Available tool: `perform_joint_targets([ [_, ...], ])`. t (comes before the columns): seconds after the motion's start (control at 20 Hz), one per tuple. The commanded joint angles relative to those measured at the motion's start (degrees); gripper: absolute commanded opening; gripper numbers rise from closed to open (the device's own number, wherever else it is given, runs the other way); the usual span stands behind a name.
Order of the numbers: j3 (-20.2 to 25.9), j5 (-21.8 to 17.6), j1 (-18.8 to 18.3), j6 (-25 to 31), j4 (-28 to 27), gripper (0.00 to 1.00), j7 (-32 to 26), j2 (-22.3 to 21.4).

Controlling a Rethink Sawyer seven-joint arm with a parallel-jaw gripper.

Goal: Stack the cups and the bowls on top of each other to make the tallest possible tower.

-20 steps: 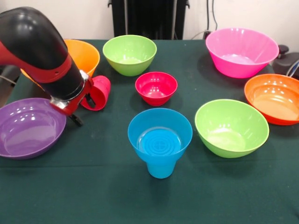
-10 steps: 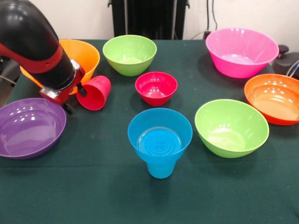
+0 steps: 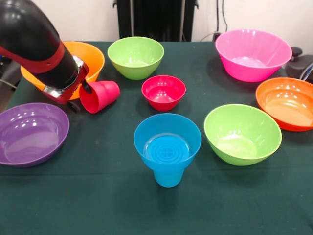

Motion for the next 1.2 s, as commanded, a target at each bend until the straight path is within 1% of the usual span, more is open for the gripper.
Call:
perform_joint_targets([
  [0.05,-2.67,0.32,3.47,2.79,1.40,1.00,-7.64,1.71],
  [0.2,-2.63,1.17,4.78,2.17,2.13,1.00,-5.18,2.21],
  [0.55,-2.81,2.52,5.47,0.85,1.87,1.00,-4.16,3.06],
  [0.85,-2.57,2.89,7.02,2.22,-0.74,1.00,-5.50,1.92],
  [1.2,-2.34,2.61,7.38,3.49,-3.79,1.00,-8.03,1.99],
])
